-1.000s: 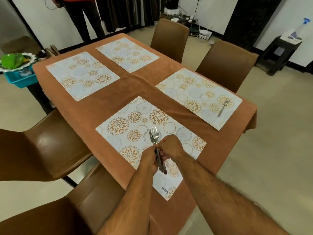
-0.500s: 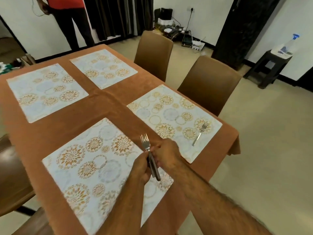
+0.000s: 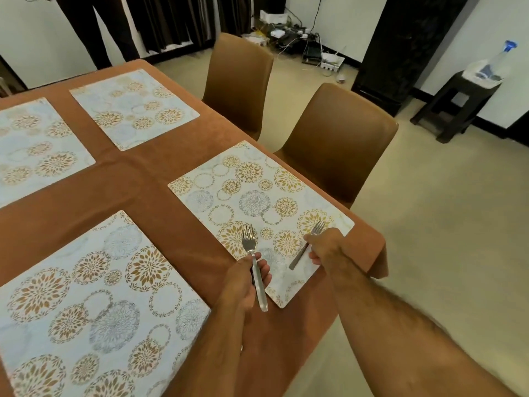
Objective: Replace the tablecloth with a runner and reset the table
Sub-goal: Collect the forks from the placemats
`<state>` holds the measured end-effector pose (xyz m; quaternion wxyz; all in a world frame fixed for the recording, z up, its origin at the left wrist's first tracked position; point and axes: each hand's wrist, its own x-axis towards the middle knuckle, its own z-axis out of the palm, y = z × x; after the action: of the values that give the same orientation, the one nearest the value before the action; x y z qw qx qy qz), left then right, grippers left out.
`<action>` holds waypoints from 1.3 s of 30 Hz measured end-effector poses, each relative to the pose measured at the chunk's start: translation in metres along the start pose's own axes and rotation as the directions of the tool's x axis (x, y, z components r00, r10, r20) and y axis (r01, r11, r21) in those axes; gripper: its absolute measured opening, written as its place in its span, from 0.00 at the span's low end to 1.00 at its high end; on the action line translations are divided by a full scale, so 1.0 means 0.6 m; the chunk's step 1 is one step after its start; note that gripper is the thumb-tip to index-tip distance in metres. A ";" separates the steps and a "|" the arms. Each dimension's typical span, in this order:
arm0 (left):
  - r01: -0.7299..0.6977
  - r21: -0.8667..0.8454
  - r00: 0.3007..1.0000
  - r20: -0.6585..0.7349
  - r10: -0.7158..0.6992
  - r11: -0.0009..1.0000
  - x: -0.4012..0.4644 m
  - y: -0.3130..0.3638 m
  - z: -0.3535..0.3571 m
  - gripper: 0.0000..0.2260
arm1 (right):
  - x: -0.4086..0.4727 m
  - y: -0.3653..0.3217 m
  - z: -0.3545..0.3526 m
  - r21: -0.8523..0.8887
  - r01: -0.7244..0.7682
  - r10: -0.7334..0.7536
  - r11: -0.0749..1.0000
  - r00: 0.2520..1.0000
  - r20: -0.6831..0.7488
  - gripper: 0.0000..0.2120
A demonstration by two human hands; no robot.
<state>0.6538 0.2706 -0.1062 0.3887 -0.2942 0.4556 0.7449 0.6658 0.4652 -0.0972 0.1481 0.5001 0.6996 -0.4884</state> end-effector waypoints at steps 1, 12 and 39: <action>0.000 0.005 1.000 -0.002 0.000 1.000 0.004 -0.002 0.004 0.09 | 0.008 0.004 0.000 0.007 -0.005 0.005 1.000 1.000 0.012 0.14; -0.038 0.033 0.998 -0.050 0.040 0.999 -0.002 -0.006 0.013 0.08 | -0.027 -0.031 0.022 0.128 0.078 -0.089 0.989 0.992 0.085 0.09; -0.443 -0.252 0.867 -0.364 0.340 0.860 -0.439 0.022 -0.507 0.15 | -0.641 -0.001 0.523 -0.193 0.623 -0.403 0.758 0.680 0.613 0.08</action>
<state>0.8066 -0.0912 -0.0167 0.0975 -0.3666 0.4308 0.8189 0.7527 -0.0090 0.0203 0.2866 0.0817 0.8243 -0.4813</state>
